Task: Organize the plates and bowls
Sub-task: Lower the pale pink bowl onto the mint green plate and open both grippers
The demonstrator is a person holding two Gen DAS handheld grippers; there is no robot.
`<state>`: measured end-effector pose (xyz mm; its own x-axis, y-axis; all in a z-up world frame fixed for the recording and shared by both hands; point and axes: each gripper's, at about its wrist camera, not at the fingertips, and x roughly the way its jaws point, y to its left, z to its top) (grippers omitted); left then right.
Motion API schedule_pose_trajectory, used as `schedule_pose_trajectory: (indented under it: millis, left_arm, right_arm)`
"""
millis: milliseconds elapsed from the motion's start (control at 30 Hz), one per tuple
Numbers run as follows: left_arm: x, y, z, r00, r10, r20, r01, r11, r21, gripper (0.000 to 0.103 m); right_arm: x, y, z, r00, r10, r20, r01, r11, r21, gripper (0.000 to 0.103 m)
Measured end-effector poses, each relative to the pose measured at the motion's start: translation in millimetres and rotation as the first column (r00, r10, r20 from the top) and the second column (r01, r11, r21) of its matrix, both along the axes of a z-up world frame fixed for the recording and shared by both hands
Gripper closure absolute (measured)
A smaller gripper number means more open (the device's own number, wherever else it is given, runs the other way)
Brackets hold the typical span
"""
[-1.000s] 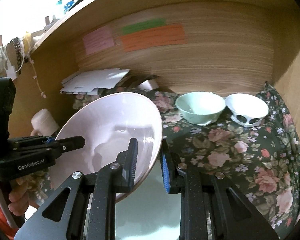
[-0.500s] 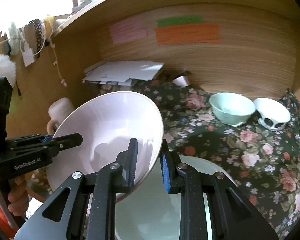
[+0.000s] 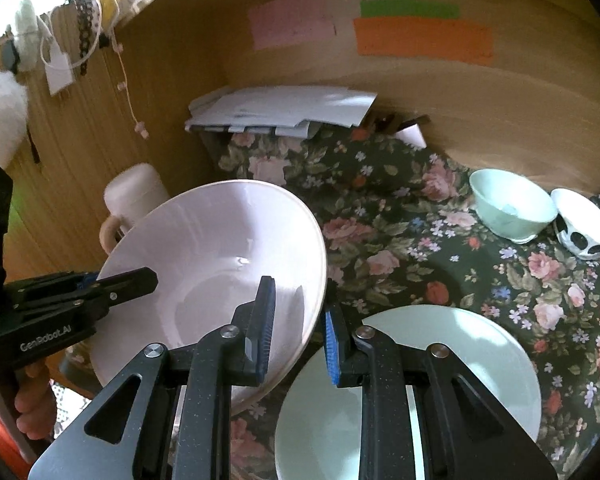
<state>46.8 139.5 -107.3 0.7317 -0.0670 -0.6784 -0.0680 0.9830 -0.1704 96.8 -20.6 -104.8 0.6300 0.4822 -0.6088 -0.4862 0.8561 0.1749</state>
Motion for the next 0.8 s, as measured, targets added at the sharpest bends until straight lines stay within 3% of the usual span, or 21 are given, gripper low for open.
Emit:
schedule_pose_trajectory:
  millis: [433,667,800]
  left_arm:
    - [16.7,25.5,-30.5,0.997,-0.002,-0.077,-0.002,0.999,-0.053,0.082]
    - [23.9,30.8,-50.2,0.992,-0.015,-0.128,0.007,0.998,-0.064,0.082]
    - [23.5,29.4,-49.7,0.993,-0.025,-0.115,0.021,0.999,-0.038,0.082]
  right_arm:
    - [16.6,27.7,-28.4,0.996,0.008,-0.086,-0.017,0.994,-0.106,0.083]
    - [23.9,34.4,-41.8,0.991,0.002,-0.134,-0.022,0.989,-0.147,0.083]
    - [23.5,37.8,-41.7,0.991,0.005,-0.133,-0.027,0.986,-0.165,0.080]
